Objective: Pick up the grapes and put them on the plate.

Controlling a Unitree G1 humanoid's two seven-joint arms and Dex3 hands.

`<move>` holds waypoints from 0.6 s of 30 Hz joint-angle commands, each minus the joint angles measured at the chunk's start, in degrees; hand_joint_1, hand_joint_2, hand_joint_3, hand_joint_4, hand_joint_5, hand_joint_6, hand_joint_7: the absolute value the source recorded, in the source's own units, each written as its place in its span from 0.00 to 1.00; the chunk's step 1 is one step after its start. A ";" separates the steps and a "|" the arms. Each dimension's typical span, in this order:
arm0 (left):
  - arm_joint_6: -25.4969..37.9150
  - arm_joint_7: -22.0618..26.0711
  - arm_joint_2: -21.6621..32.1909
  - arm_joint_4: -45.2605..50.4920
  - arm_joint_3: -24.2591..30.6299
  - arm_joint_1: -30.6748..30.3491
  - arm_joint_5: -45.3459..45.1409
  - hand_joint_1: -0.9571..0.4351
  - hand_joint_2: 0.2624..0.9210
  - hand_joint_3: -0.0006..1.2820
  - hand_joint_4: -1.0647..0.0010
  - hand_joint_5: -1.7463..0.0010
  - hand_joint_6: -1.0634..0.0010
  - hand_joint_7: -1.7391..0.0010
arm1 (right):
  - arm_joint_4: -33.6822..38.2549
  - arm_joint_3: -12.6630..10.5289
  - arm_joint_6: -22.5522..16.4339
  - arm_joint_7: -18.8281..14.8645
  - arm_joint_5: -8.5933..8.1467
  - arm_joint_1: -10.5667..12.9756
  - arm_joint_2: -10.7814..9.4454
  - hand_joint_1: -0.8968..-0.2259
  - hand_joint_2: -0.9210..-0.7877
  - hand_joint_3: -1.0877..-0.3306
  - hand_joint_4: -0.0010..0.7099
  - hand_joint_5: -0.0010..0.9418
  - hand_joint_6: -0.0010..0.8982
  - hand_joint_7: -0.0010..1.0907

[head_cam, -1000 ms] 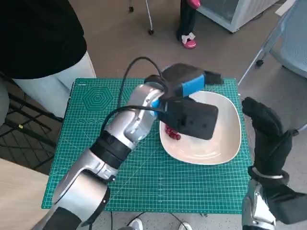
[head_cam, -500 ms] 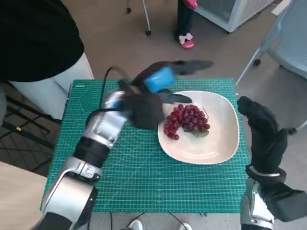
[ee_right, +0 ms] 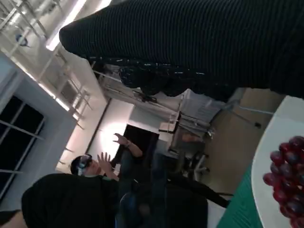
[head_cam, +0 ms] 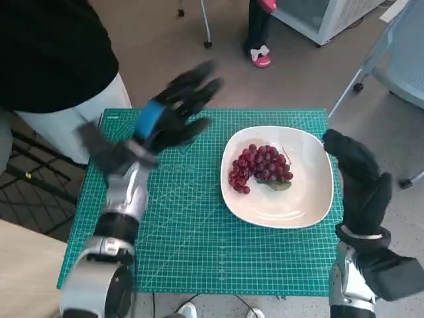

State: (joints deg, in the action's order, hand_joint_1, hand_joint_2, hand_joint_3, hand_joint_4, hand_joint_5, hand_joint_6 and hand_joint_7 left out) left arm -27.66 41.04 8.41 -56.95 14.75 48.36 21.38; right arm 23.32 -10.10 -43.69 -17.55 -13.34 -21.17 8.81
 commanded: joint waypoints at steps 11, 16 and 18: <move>-5.18 6.80 -1.35 -1.18 5.76 -8.05 4.67 0.23 1.00 0.35 0.78 0.99 0.72 0.98 | 3.54 0.58 0.56 -2.19 -0.62 -1.41 0.14 0.40 0.00 0.31 0.56 0.00 0.20 0.17; -6.00 6.52 -1.59 -1.04 5.83 -9.19 4.00 0.23 1.00 0.34 0.76 0.99 0.71 0.98 | 4.05 0.75 0.61 -2.69 -0.67 -1.81 0.03 0.40 0.00 0.31 0.55 0.00 0.20 0.17; -6.06 6.31 -1.68 -0.73 5.74 -9.55 3.74 0.24 1.00 0.34 0.76 0.99 0.70 0.98 | 4.38 0.83 0.57 -2.83 -0.60 -2.05 0.00 0.40 0.00 0.31 0.55 0.00 0.20 0.17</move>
State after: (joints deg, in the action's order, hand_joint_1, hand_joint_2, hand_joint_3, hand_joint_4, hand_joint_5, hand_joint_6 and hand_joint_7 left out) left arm -32.88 47.27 7.05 -58.21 20.58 39.99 25.30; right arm 26.38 -9.41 -43.70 -19.77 -13.60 -23.35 8.85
